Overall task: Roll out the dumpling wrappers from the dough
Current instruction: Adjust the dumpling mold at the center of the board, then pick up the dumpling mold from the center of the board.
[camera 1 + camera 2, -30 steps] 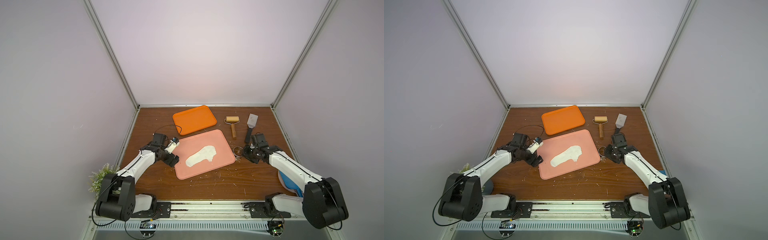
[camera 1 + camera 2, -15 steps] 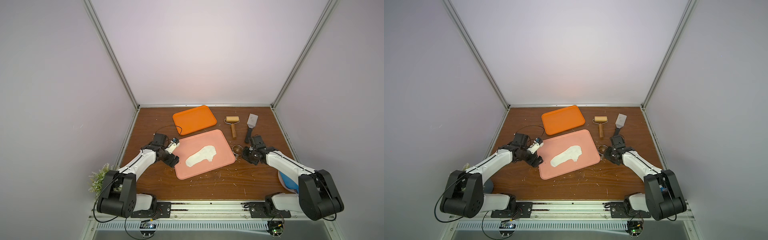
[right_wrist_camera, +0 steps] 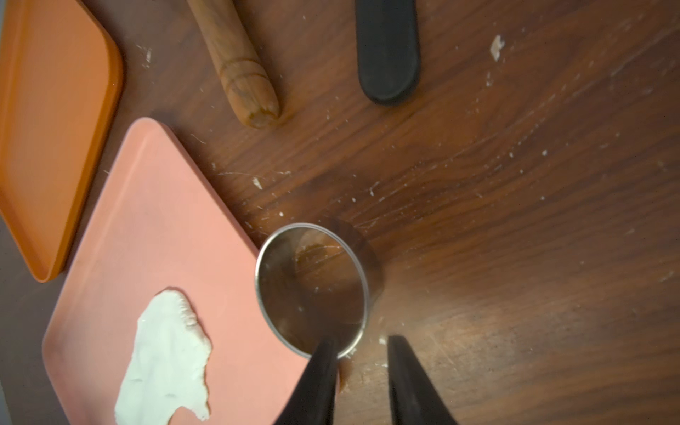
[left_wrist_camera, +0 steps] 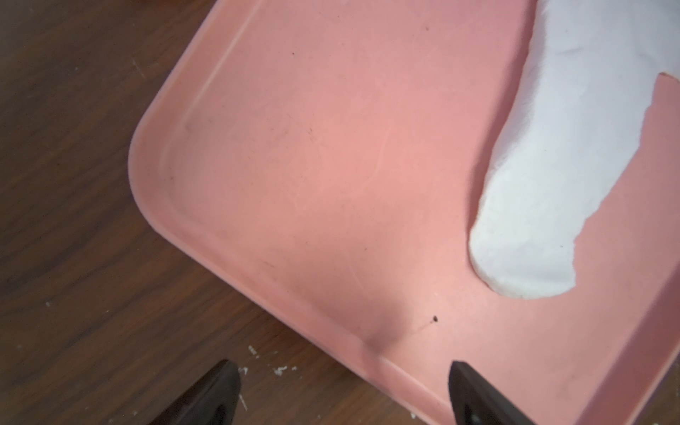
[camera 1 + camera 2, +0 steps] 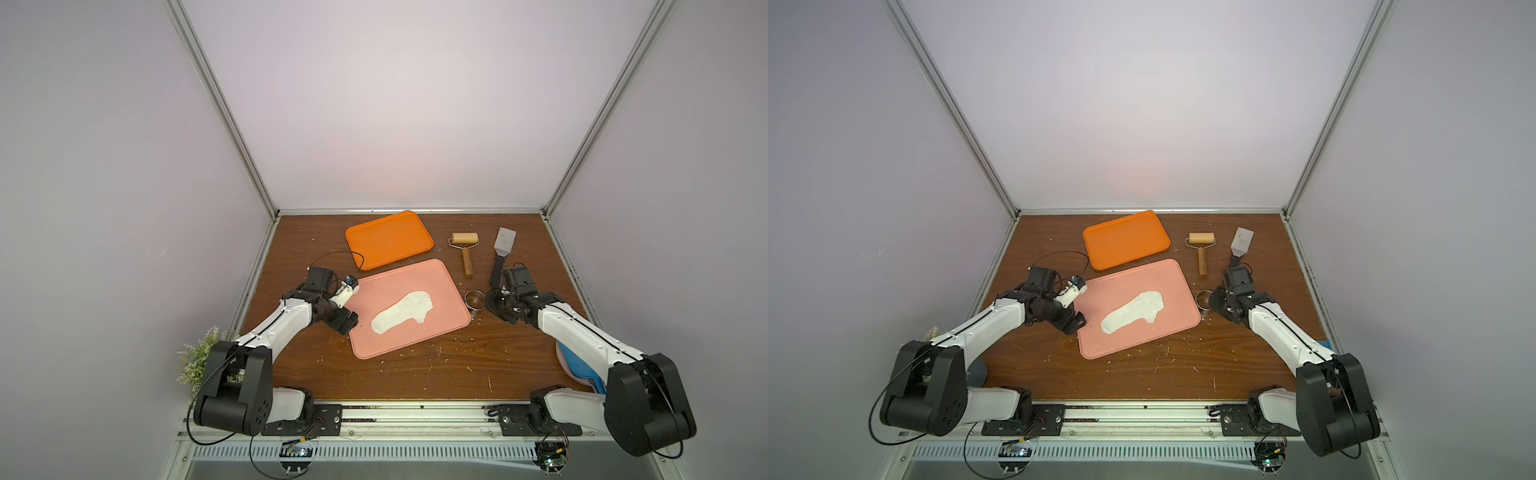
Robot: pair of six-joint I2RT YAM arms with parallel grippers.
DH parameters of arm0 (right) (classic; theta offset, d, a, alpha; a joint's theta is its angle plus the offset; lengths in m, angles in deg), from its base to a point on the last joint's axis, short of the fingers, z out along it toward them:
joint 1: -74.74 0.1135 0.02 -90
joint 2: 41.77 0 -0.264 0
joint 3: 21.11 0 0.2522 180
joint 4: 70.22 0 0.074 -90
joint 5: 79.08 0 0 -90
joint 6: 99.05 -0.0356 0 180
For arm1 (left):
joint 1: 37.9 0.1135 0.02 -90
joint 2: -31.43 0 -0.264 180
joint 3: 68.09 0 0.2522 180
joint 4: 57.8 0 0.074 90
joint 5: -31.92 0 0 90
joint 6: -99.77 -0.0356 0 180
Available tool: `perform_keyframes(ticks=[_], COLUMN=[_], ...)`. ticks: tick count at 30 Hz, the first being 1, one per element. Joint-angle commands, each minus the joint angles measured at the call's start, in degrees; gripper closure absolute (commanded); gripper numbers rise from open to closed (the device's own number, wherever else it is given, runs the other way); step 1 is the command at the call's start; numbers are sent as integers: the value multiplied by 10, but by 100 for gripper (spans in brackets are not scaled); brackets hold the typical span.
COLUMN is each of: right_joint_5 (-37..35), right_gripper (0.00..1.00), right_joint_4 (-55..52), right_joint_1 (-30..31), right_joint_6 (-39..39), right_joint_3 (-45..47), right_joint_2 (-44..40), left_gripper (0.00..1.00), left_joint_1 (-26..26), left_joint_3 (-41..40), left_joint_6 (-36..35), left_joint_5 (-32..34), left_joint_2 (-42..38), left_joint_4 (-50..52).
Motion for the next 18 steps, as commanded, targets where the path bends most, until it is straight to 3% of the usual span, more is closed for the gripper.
perform_keyframes(ticks=[1, 11, 18], right_joint_5=[5, -6, -1], right_gripper=[70, 74, 88], right_joint_4=[-7, 14, 31], right_joint_1=[-1, -13, -17], right_joint_6=[6, 26, 30], right_joint_3=[-26, -51, -50], right_joint_2=[22, 92, 119], left_gripper=[8, 8, 8], left_joint_1=[-6, -6, -6], left_joint_3=[-6, -6, -6], left_joint_6=[0, -1, 0], left_joint_5=[4, 5, 4], left_joint_2=[2, 5, 4], left_joint_4=[6, 5, 5])
